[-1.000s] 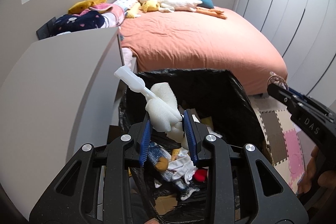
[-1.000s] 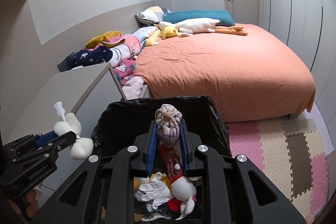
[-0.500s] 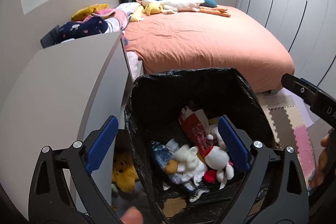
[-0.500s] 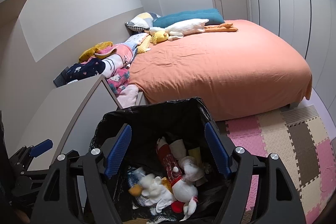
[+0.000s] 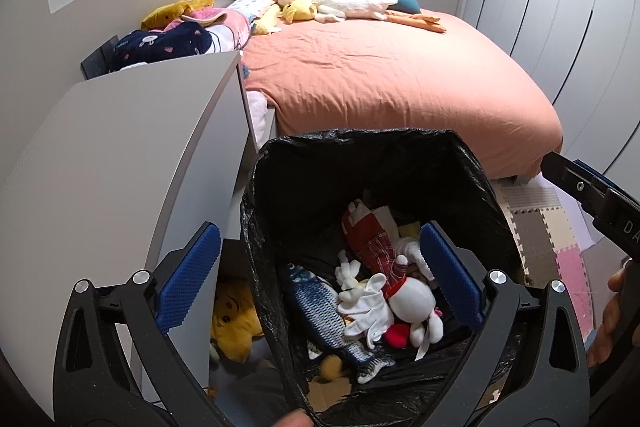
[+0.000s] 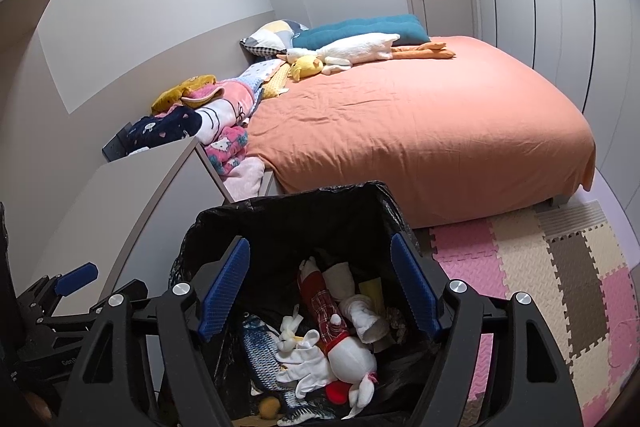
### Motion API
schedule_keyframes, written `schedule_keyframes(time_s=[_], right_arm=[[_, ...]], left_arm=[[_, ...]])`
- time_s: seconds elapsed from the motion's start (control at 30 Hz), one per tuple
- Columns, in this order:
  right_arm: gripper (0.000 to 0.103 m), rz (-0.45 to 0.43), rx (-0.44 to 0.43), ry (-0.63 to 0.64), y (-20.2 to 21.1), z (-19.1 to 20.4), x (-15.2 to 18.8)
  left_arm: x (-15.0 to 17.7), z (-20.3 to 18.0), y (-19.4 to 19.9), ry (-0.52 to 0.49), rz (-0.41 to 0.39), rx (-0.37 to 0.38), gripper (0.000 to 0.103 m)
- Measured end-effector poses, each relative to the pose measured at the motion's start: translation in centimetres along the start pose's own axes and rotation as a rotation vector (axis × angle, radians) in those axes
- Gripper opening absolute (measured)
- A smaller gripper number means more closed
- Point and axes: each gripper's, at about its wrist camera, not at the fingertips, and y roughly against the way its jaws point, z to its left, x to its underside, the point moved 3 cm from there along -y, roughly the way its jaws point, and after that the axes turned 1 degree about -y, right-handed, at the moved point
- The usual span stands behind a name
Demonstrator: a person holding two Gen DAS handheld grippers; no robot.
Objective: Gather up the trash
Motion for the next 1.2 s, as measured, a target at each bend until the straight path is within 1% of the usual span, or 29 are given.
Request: schedule_keyframes(time_s=[0.4,1.2], right_arm=[[0.074,0.002,0.005,0.018,-0.03,0.49,0.12],[0.074,0.004,0.008,0.021,-0.13,0.54,0.32]], left_arm=[[0.05,0.57,0.02,0.035,0.012,0.021,0.096],[0.08,0.37,0.16,0.018,0.013,0.018,0.096]])
